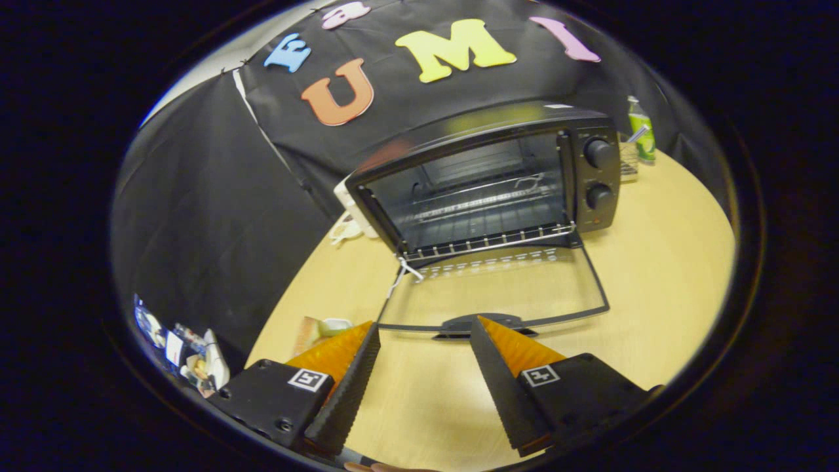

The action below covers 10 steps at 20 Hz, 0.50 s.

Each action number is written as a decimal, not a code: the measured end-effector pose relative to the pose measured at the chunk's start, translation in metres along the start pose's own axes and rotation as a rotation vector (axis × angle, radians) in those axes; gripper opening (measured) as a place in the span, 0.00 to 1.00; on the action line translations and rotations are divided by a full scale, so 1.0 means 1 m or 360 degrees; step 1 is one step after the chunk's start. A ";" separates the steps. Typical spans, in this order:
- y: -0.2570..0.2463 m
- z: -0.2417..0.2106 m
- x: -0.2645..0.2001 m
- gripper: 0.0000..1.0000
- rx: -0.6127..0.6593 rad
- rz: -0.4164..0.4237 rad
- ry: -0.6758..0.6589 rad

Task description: Open the toaster oven, put the food inside, and close the toaster oven door.

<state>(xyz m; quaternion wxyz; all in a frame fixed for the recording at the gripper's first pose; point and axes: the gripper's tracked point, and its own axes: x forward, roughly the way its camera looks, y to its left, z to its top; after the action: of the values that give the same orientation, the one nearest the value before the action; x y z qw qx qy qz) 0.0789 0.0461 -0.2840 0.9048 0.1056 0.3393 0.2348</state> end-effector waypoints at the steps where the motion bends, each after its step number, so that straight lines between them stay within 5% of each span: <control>1: 0.010 0.000 -0.002 0.91 0.0001 0.0042 0.0064; 10: 0.086 -0.039 0.000 0.87 -0.0044 0.0288 0.0586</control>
<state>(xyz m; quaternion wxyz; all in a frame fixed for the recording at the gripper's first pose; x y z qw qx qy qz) 0.0230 0.1223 -0.2831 0.8041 0.0785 0.4848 0.3351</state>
